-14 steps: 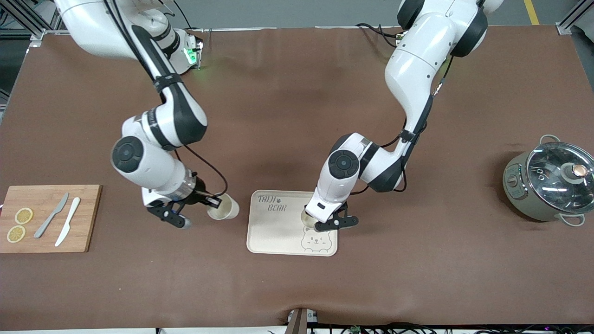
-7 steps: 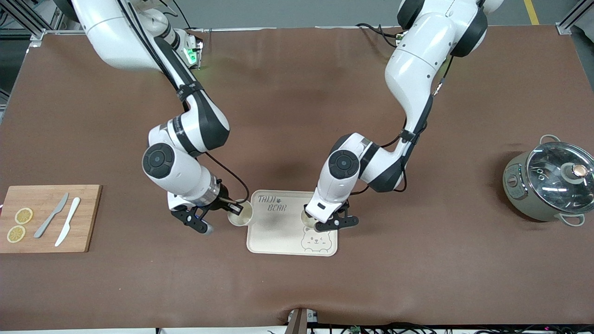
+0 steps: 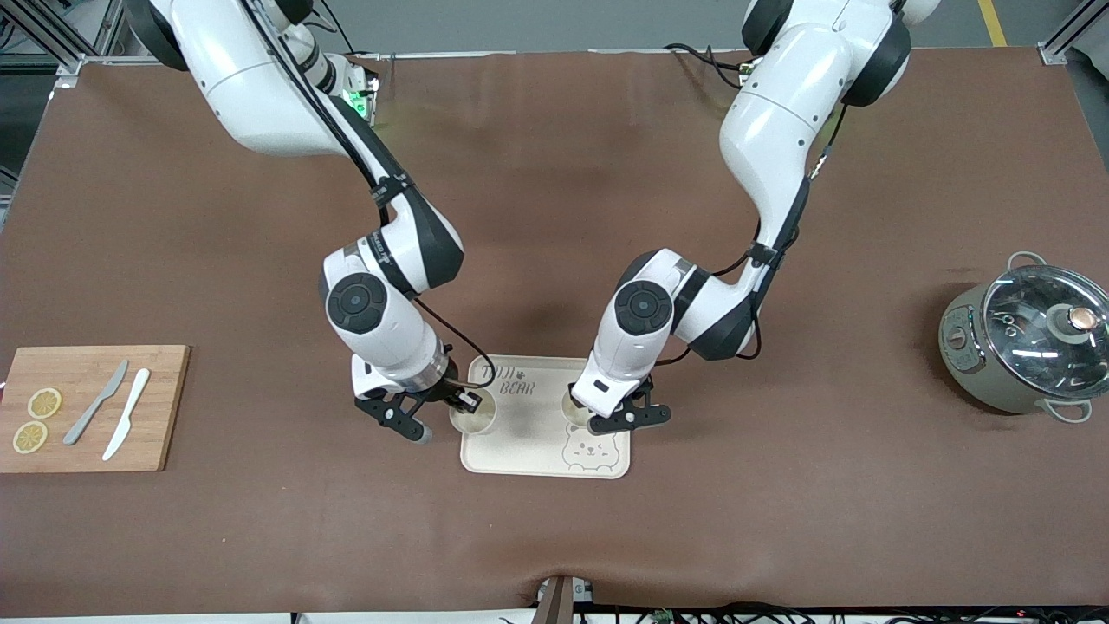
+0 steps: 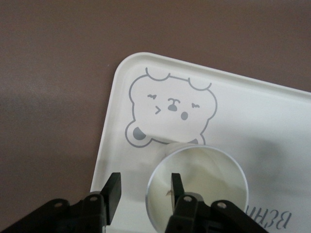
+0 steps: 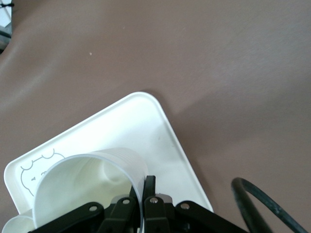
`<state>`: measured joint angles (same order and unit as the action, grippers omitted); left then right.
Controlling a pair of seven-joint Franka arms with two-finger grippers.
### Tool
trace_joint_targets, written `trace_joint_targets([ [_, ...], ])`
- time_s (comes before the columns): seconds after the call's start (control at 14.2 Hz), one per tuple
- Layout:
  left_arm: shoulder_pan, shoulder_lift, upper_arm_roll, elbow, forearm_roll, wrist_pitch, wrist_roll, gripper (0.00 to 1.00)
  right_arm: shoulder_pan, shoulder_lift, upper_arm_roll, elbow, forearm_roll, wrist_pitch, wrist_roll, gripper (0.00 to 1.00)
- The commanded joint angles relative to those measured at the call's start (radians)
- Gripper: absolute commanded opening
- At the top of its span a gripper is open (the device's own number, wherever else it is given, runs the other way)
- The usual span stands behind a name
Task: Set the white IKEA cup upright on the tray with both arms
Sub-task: 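Carry the cup with the right gripper and lower it onto the tray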
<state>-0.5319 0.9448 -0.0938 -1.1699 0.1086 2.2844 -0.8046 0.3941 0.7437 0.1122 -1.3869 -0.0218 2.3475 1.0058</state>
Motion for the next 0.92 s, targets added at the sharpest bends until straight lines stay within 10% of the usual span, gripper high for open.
trace_joint_targets([
  [0.0,0.003,-0.008,0.000,0.022,0.005,-0.055,0.022,0.51,0.032,0.051,-0.017,0.043,-0.056,0.036,0.066,0.00],
  [0.85,0.003,-0.051,-0.003,0.079,-0.001,-0.204,0.022,0.52,0.088,0.118,-0.020,0.040,-0.224,0.090,0.224,0.00],
])
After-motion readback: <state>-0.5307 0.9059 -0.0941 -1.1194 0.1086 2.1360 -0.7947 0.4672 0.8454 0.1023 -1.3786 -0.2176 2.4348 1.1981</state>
